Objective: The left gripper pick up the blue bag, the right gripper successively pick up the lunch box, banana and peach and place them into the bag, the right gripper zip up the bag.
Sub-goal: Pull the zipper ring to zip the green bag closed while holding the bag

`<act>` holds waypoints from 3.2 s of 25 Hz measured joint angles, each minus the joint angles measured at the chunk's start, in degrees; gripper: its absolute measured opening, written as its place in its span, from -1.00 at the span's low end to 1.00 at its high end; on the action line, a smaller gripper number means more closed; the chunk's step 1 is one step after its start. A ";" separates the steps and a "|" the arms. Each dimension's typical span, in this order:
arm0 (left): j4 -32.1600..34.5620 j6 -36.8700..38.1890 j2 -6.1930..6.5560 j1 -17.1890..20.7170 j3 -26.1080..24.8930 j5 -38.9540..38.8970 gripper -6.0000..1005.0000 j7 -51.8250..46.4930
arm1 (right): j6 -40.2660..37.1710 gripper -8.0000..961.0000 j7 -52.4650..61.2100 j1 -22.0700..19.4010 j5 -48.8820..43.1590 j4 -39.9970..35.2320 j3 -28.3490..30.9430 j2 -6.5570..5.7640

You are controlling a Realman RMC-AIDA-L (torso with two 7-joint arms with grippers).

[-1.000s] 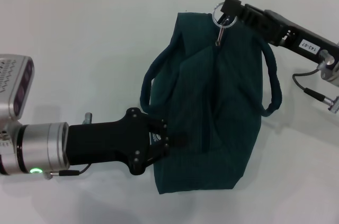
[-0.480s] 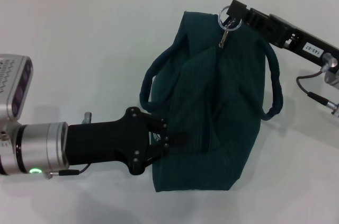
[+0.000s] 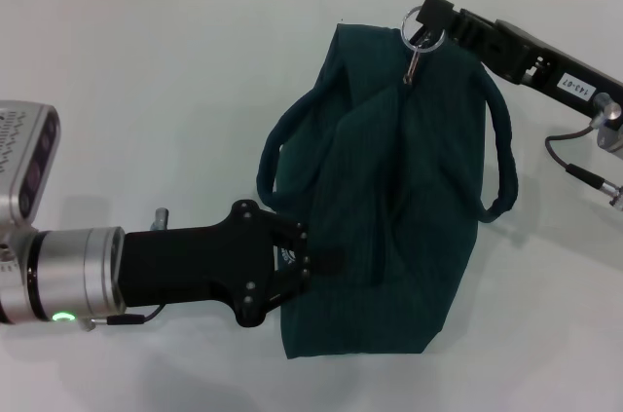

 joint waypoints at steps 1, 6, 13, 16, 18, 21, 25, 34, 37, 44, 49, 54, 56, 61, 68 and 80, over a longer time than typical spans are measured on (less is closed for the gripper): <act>0.00 0.01 -0.02 0.03 -0.07 0.02 -0.85 0.00 | -0.08 -0.96 0.01 0.00 0.00 -0.01 -0.07 0.00; 0.00 0.08 0.01 0.02 0.09 0.08 -0.85 0.10 | 0.30 -0.96 0.01 -0.19 0.00 -0.03 -0.15 0.05; -0.08 0.83 0.09 0.00 0.23 0.32 -0.85 0.24 | 0.45 -0.96 -0.02 -0.75 -0.01 -0.22 0.01 -0.04; -0.04 1.09 0.10 0.00 0.25 0.37 -0.85 0.31 | 0.46 -0.96 -0.03 -0.76 -0.01 -0.22 0.02 -0.07; -0.04 1.14 0.14 0.00 0.25 0.44 -0.85 0.31 | 0.46 -0.96 -0.04 -0.79 0.03 -0.22 0.03 -0.08; -0.05 1.30 0.18 0.00 0.25 0.47 -0.85 0.31 | 0.48 -0.96 -0.04 -0.86 0.27 -0.21 0.03 -0.10; -0.07 1.71 0.24 0.00 0.25 0.50 -0.85 0.31 | 0.77 -0.96 -0.05 -0.87 0.33 -0.21 0.04 -0.15; -0.20 1.80 0.27 0.01 0.08 0.86 -0.85 0.32 | 1.01 -0.96 -0.04 -0.85 0.59 -0.20 0.10 -0.15; -0.20 1.50 0.22 0.00 -0.03 0.86 -0.85 0.33 | 0.81 -0.96 0.03 -0.85 0.67 -0.20 0.11 -0.11; -0.21 -0.06 -0.01 0.23 -1.08 0.79 -0.85 0.28 | 0.52 -0.96 0.21 -0.85 0.80 -0.20 0.08 -0.04; -0.24 -3.01 -0.25 0.81 -2.57 -0.11 -0.85 0.04 | -1.19 -0.96 0.35 -0.85 0.80 -0.20 -0.26 0.07; -0.57 -5.77 -0.28 2.19 -2.64 -3.78 -0.85 0.19 | -2.86 -0.96 0.37 -0.75 0.39 -0.20 -0.35 0.16; -0.74 -6.34 -0.25 2.50 -2.85 -4.55 -0.86 0.28 | -2.87 -0.96 0.37 -0.63 0.31 -0.20 -0.41 0.18; -0.89 -7.60 -0.23 2.82 -3.25 -4.67 -0.87 0.31 | -2.74 -0.96 0.39 -0.19 0.30 -0.20 -1.19 0.27; -0.98 -7.28 -0.10 3.03 -2.88 -4.25 -0.87 0.82 | -1.06 -0.96 0.40 -0.10 0.61 -0.24 -1.07 0.27; -0.99 -5.70 -0.05 2.69 -1.42 -3.83 -0.87 0.89 | 2.44 -0.95 0.40 -0.06 0.70 -0.30 -0.81 0.04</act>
